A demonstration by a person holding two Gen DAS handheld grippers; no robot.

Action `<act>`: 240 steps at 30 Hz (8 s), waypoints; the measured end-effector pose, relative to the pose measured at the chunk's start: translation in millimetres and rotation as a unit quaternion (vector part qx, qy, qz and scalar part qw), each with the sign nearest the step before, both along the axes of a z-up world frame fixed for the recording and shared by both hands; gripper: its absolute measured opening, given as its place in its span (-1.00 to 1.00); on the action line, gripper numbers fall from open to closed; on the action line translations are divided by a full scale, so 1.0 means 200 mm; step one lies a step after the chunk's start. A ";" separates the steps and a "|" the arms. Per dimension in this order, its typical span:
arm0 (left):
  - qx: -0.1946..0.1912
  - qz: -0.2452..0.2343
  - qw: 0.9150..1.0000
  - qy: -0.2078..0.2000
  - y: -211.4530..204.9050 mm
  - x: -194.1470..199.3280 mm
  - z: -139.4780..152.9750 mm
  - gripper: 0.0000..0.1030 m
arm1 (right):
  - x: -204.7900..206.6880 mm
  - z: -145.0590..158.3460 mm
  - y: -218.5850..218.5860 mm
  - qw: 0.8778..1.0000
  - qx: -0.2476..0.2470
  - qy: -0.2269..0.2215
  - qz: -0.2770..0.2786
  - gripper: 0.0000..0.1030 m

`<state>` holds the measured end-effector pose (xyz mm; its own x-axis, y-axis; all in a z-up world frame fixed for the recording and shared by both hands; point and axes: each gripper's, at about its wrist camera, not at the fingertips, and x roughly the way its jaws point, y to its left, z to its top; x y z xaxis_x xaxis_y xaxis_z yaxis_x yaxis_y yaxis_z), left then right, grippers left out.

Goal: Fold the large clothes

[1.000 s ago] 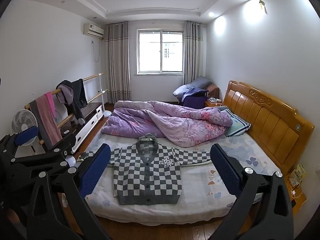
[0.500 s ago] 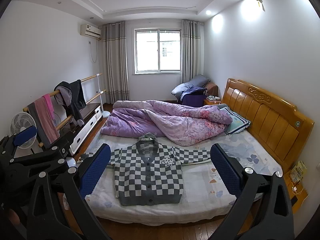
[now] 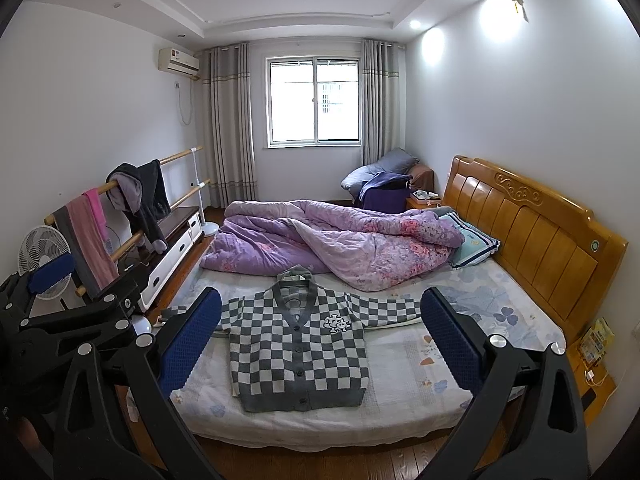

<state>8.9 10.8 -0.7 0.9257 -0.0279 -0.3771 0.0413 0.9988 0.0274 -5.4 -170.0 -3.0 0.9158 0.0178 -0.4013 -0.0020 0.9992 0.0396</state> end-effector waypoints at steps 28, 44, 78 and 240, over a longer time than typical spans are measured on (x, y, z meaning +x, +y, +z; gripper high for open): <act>0.002 0.003 1.000 -0.001 0.05 -0.01 0.01 0.91 | 0.01 -0.01 0.01 1.000 0.000 0.000 -0.004 0.86; 0.002 0.003 1.000 0.000 0.06 0.00 0.00 0.91 | 0.03 -0.02 0.02 1.000 -0.002 0.004 -0.004 0.86; 0.001 0.000 1.000 0.014 0.21 0.09 -0.10 0.91 | 0.15 -0.09 0.16 1.000 -0.008 0.021 -0.014 0.86; -0.052 -0.018 0.879 0.474 -1.16 4.04 -3.63 -0.13 | 3.63 -3.53 -2.66 0.819 0.388 0.324 -0.272 -0.20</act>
